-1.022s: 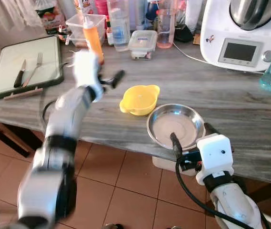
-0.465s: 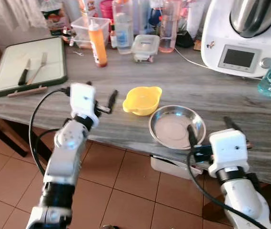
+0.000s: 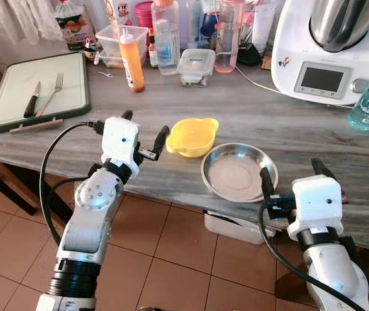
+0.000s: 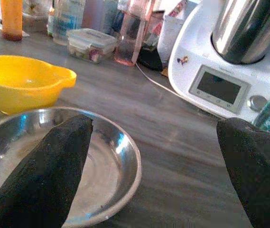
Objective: Setting the table
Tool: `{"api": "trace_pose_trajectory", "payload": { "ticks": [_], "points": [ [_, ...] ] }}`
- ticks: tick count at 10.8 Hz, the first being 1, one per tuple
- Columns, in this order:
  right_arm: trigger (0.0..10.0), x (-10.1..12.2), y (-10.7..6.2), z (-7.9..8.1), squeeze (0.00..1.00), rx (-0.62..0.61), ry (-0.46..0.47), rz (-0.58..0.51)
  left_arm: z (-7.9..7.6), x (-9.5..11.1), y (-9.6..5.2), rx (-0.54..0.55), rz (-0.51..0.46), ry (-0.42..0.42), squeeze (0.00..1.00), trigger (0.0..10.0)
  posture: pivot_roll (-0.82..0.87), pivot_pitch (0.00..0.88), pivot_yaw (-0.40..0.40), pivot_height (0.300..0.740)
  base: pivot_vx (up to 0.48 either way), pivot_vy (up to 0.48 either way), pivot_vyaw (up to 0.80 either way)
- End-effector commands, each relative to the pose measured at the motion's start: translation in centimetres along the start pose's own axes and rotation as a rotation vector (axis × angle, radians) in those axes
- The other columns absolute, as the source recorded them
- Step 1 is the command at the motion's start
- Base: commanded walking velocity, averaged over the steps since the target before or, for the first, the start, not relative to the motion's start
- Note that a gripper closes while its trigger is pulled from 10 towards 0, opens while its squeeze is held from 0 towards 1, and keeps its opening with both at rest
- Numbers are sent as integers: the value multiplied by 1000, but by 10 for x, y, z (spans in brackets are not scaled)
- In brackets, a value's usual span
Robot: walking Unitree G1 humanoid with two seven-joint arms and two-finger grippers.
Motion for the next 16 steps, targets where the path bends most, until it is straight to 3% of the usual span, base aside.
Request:
{"api": "trace_pose_trajectory", "payload": {
  "ticks": [1, 3, 4, 6, 7, 8, 12, 16],
  "points": [
    [10000, 1, -3, -6, 0, -21, 15, 3, 1, -2, -4, -9, 17, -5, 0, 10000, -30, 107, 46, 740, 0, 0, -469],
    [10000, 4, -1, -16, 0, -64, 18, -7, 1, -5, -4, 24, 37, 19, 0, 10000, -36, 109, 47, 740, 0, 0, -778],
    [10000, 4, -1, -17, 0, -66, 13, -10, 4, -11, -6, 57, 70, 75, 0, 10000, -36, 108, 48, 740, 0, 0, -775],
    [10000, 3, 0, -18, 0, -62, 12, -13, 21, -24, -14, 146, 121, 110, 0, 10000, -28, 104, 49, 740, 0, 0, -775],
    [10000, 1, 1, -18, 0, -57, 17, -18, 38, -32, -24, 205, 159, 143, 0, 10000, -3, 98, 46, 740, 0, 0, 0],
    [10000, 0, 3, -17, 0, -49, 17, -20, 45, -39, -35, 231, 192, 170, 0, 10000, 13, 93, 41, 740, 0, 0, 0],
    [10000, -9, 7, -19, 0, -32, 5, -8, 27, -78, -91, 171, 336, 200, 0, 10000, 48, 79, 22, 740, 0, 0, 0],
    [10000, -15, 8, -15, 0, -27, 18, -5, 27, -69, -84, 183, 285, 234, 0, 10000, 50, 77, 25, 740, 0, 0, 0]
  ]
}}
Point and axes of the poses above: a point about 5 cm out from each wrist's last joint towards the gripper, its own y axis pointing out of the wrist towards the gripper, its own x axis along the axis of the wrist's last joint, z = x × y, the point moved 1 cm from there along y, pointing out of the wrist towards the gripper, and after that the axes turned 11 degrees about y, right-handed, at the moved point
